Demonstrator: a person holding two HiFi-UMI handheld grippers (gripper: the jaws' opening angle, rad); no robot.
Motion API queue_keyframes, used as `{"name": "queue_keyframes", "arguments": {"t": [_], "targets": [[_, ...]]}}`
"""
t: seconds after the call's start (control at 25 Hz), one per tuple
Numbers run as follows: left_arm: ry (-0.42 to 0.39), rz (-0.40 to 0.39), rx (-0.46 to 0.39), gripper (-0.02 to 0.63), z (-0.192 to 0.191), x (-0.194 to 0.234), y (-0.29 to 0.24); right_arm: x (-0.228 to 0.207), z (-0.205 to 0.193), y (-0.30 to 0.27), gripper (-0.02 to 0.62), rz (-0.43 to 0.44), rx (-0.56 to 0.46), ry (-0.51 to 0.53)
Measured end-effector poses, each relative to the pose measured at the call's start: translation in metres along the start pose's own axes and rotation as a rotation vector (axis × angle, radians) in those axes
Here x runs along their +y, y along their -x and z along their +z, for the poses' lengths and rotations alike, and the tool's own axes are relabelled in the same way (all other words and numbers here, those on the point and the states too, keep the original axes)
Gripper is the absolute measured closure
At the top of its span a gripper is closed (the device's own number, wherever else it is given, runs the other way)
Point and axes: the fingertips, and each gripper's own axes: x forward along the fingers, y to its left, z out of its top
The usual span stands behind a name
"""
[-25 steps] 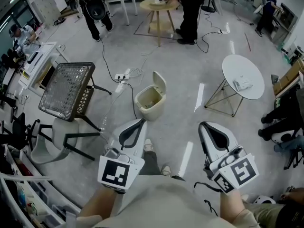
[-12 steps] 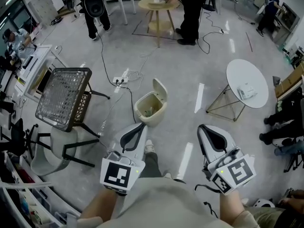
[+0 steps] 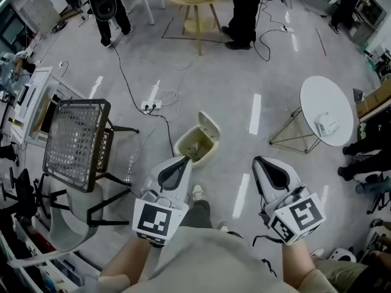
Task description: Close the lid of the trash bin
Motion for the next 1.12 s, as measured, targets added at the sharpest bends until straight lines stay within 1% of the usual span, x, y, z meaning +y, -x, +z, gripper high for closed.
{"name": "queue_keyframes", "arguments": {"t": [0.2, 0.36, 0.6, 0.76, 0.88, 1.12], "targets": [[-0.005, -0.044, 0.032, 0.603, -0.012, 0.049, -0.045, -0.021, -0.005, -0.065, 0.592, -0.025, 0.051, -0.029], [0.009, -0.066, 0.052, 0.603, -0.033, 0.083, -0.076, -0.037, -0.02, -0.114, 0.592, -0.042, 0.098, -0.04], [0.054, -0.11, 0.089, 0.603, -0.067, 0.115, -0.112, -0.06, -0.042, -0.173, 0.592, -0.06, 0.153, -0.057], [0.093, -0.098, 0.111, 0.603, -0.083, 0.13, -0.13, -0.078, -0.062, -0.201, 0.592, -0.059, 0.2, -0.101], [0.128, -0.081, 0.141, 0.603, -0.102, 0.136, -0.143, -0.092, -0.088, -0.222, 0.592, -0.047, 0.253, -0.126], [0.164, -0.043, 0.202, 0.603, -0.139, 0.144, -0.167, -0.122, -0.144, -0.265, 0.592, -0.016, 0.342, -0.171]]}}
